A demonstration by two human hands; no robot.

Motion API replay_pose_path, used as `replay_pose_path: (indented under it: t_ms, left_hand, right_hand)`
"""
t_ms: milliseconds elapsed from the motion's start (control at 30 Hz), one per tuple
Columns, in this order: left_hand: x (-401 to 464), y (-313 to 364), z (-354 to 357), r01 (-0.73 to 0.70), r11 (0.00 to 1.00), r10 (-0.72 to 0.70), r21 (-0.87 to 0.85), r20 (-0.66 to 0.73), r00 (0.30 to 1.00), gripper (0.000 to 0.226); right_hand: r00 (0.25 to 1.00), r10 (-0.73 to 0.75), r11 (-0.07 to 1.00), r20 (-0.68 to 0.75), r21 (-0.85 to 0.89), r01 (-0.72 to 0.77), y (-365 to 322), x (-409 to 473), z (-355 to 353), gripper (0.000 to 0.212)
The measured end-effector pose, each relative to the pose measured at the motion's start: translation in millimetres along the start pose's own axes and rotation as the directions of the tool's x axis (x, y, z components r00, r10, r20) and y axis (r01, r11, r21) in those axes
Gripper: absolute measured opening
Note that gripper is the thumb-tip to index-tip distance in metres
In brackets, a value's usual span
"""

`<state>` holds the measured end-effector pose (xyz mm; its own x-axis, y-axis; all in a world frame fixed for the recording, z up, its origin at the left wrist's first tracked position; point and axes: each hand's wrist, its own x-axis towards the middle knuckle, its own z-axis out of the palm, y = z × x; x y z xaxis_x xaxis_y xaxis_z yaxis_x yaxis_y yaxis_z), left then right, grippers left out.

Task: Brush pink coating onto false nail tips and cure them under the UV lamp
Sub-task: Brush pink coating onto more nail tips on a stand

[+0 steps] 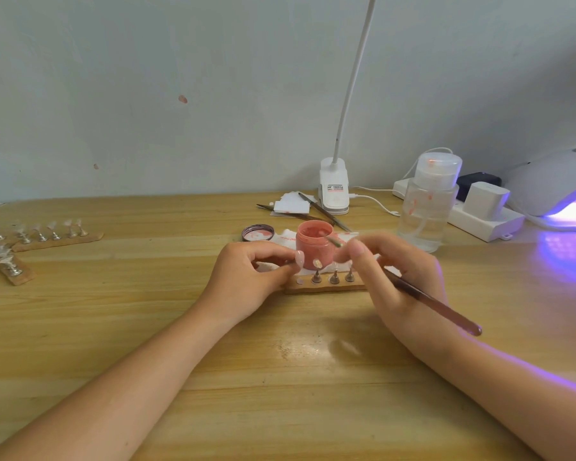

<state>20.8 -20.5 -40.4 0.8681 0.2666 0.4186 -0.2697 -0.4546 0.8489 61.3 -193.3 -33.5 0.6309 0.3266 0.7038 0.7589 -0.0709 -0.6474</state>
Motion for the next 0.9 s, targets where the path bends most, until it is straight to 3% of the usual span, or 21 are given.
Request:
replay_pose_path:
  t_ms: [67,333,500,633,800,900]
  left_hand:
    - [0,1,0,0.035,0.999,-0.036,-0.038,-0.012,0.999,0.017]
    - [2,3,3,0.125,0.992,-0.123,-0.016,0.090,0.988,0.013]
    - [3,2,5,0.180,0.982,-0.170,-0.058,0.147,0.974,0.015]
    - [4,0,5,0.181,0.983,-0.171,-0.044,0.167,0.971,0.014]
    - [4,0,5,0.159,0.987,-0.149,-0.037,0.195,0.969,0.016]
    - [4,-1,4,0.134,0.991,-0.128,-0.018,0.191,0.973,0.017]
  right_hand:
    - [0.999,0.001,1.000,-0.036,-0.022,-0.002,1,1,1,0.004]
    - [0.999,-0.015,0.998,-0.031,-0.060,0.013,9,3,1,0.014]
    - [0.999,0.002,0.993,0.036,-0.119,0.003,11,6,2,0.003]
    - [0.994,-0.035,0.972,0.106,-0.225,0.059,16,8,4,0.029]
    - [0.979,-0.147,0.910,0.142,-0.368,0.190,23,11,7,0.014]
    - [0.962,-0.192,0.892,0.193,-0.376,0.253,25,12,7,0.016]
